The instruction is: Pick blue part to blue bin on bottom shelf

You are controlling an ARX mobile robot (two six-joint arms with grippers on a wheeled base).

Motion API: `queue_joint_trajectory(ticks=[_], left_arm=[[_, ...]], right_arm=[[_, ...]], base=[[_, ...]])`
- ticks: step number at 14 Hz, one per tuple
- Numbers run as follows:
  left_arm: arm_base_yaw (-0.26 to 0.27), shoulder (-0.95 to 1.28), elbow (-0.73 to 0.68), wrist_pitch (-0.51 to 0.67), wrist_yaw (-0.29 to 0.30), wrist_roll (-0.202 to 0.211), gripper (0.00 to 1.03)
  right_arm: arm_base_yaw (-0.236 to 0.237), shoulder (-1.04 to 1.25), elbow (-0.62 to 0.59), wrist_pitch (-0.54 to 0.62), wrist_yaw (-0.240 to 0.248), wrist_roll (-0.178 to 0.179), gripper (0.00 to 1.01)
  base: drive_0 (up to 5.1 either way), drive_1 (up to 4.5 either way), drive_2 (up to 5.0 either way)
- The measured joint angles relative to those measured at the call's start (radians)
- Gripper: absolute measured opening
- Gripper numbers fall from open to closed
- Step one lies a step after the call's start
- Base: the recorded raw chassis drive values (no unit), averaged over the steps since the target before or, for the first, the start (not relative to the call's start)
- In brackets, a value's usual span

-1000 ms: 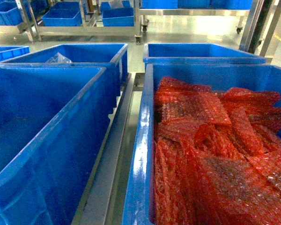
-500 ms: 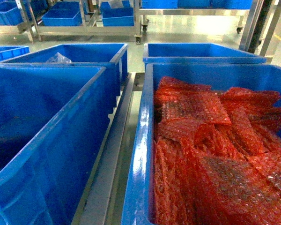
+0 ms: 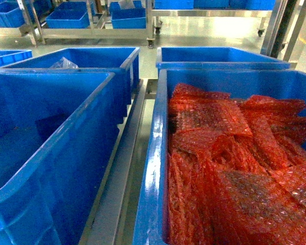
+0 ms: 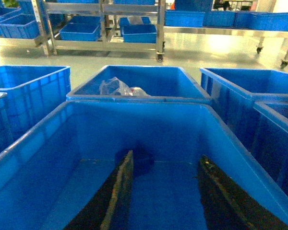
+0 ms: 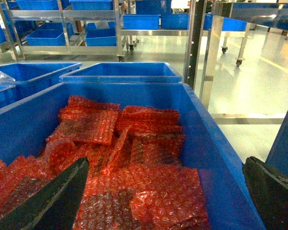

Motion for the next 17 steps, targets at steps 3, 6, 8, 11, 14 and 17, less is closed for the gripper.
queue_joint_trajectory(ticks=[3, 6, 8, 11, 14, 17], left_arm=[[-0.003, -0.126, -0.085, -0.055, 0.005, 0.006, 0.05], [-0.003, -0.264, -0.140, -0.140, 0.005, 0.006, 0.02], [-0.003, -0.500, -0.206, -0.291, 0.005, 0.006, 0.02], [-0.003, -0.665, -0.206, -0.447, 0.005, 0.006, 0.02], [-0.003, -0.763, -0.206, -0.544, 0.005, 0.006, 0.02], [-0.003, -0.784, -0.206, -0.564, 0.005, 0.006, 0.02]], right_arm=[[0.000, 0.000, 0.000, 0.000, 0.000, 0.000, 0.98], [0.000, 0.000, 0.000, 0.000, 0.000, 0.000, 0.98], [0.000, 0.000, 0.000, 0.000, 0.000, 0.000, 0.98], [0.000, 0.000, 0.000, 0.000, 0.000, 0.000, 0.98], [0.000, 0.000, 0.000, 0.000, 0.000, 0.000, 0.98], [0.000, 0.000, 0.000, 0.000, 0.000, 0.000, 0.98]], base=[[0.0, 0.00, 0.0], [0.0, 0.00, 0.0], [0.0, 0.00, 0.0], [0.0, 0.00, 0.0], [0.0, 0.00, 0.0], [0.0, 0.00, 0.0]])
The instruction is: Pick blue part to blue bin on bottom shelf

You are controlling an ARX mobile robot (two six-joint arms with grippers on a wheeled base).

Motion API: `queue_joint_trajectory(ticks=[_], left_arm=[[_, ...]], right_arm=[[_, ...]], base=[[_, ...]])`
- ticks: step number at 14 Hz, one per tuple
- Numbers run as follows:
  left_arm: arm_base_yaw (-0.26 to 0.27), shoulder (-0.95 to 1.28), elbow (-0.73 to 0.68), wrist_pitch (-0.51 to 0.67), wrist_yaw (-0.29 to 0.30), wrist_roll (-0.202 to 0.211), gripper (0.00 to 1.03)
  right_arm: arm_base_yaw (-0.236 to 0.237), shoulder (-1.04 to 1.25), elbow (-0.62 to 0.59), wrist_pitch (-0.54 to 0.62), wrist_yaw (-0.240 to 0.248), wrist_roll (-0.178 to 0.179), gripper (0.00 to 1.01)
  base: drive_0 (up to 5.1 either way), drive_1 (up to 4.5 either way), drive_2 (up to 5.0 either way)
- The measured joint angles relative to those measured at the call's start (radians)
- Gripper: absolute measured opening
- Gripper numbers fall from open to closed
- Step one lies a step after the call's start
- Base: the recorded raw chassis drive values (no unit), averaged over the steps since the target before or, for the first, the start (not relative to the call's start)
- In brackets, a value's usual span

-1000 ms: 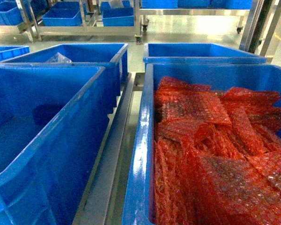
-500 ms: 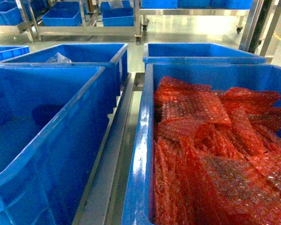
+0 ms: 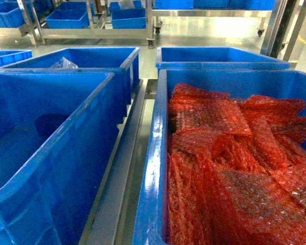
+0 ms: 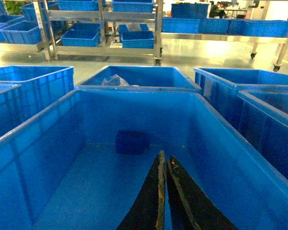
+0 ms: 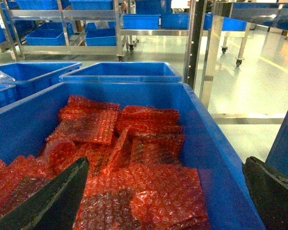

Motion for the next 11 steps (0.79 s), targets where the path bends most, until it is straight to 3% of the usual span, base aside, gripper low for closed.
queue_joint_trajectory(ticks=[10, 11], left_arm=[[0.000, -0.128, 0.000, -0.132, 0.000, 0.000, 0.02], [0.000, -0.241, 0.000, -0.301, 0.003, 0.000, 0.02]], right_arm=[[0.000, 0.000, 0.000, 0.000, 0.000, 0.000, 0.98], [0.000, 0.000, 0.000, -0.001, 0.000, 0.000, 0.98]], base=[[0.0, 0.00, 0.0], [0.0, 0.00, 0.0]])
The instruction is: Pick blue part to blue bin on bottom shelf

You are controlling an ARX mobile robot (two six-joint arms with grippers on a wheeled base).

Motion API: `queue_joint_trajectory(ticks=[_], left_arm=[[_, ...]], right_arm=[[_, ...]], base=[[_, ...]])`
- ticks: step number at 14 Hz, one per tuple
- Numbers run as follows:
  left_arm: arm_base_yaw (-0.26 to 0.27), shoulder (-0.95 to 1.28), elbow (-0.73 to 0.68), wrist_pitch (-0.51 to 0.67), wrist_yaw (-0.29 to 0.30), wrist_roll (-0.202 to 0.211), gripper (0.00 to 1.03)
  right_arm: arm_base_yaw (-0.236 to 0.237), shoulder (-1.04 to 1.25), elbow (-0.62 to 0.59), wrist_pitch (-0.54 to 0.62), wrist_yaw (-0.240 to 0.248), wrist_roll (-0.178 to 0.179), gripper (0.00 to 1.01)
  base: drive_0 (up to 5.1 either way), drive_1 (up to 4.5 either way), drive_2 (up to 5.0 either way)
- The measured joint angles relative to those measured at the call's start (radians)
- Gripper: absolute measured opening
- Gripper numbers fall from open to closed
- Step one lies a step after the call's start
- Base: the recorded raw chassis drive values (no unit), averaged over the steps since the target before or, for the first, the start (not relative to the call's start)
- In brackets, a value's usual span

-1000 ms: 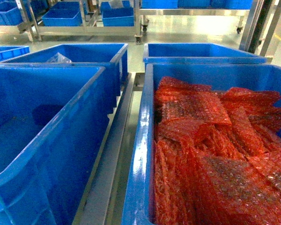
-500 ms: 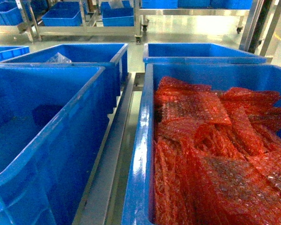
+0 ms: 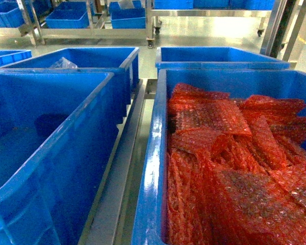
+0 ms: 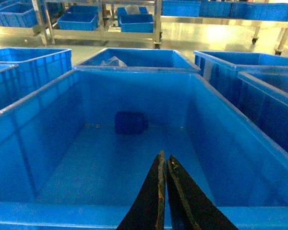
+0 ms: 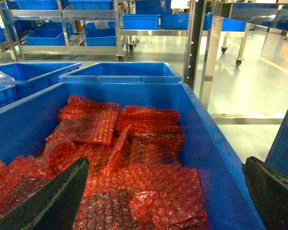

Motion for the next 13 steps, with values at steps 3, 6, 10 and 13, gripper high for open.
queue_joint_trajectory(ticks=[3, 6, 10, 13], left_arm=[[0.000, -0.042, 0.000, -0.005, -0.003, 0.002, 0.02], [0.000, -0.042, 0.000, 0.000, -0.003, 0.002, 0.02], [0.000, -0.042, 0.000, 0.000, -0.003, 0.002, 0.43], [0.000, -0.042, 0.000, 0.000, -0.003, 0.002, 0.85]], right_arm=[[0.000, 0.000, 0.000, 0.003, 0.000, 0.000, 0.98], [0.000, 0.000, 0.000, 0.001, 0.000, 0.000, 0.98], [0.000, 0.000, 0.000, 0.001, 0.000, 0.000, 0.98], [0.000, 0.000, 0.000, 0.001, 0.000, 0.000, 0.98]], base=[[0.0, 0.00, 0.0], [0.0, 0.00, 0.0], [0.0, 0.00, 0.0], [0.0, 0.00, 0.0]])
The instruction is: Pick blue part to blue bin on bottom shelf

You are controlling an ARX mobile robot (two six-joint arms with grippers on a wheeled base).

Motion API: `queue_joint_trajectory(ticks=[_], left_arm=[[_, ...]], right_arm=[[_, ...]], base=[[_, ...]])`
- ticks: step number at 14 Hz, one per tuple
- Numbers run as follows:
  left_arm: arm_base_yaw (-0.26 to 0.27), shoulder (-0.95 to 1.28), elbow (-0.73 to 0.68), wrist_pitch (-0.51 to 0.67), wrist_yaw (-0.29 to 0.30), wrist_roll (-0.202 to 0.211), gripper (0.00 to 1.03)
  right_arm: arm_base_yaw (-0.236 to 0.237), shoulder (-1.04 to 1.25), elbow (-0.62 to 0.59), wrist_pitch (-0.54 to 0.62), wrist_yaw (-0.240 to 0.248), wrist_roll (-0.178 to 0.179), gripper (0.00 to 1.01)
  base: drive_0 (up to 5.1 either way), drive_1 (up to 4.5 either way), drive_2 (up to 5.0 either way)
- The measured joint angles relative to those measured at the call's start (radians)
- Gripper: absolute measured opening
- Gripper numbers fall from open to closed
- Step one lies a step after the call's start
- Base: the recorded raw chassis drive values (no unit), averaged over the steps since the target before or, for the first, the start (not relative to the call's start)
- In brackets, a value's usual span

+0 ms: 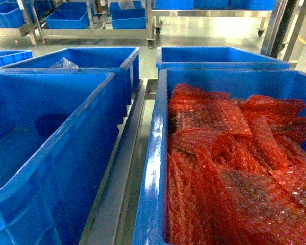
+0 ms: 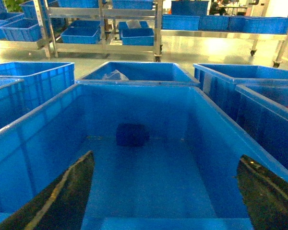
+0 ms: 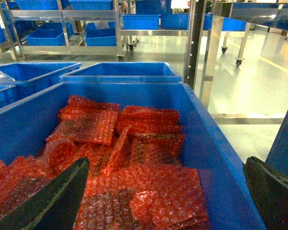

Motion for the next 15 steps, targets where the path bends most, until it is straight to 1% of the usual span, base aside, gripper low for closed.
queue_joint_trajectory(ticks=[1, 2, 15], left_arm=[[0.000, 0.000, 0.000, 0.000, 0.000, 0.000, 0.99], [0.000, 0.000, 0.000, 0.000, 0.000, 0.001, 0.97], [0.000, 0.000, 0.000, 0.000, 0.000, 0.001, 0.98]], right_arm=[[0.000, 0.000, 0.000, 0.000, 0.000, 0.000, 0.98], [0.000, 0.000, 0.000, 0.000, 0.000, 0.000, 0.98], [0.000, 0.000, 0.000, 0.000, 0.000, 0.000, 0.98]], base=[[0.0, 0.00, 0.0], [0.0, 0.00, 0.0], [0.0, 0.00, 0.0]])
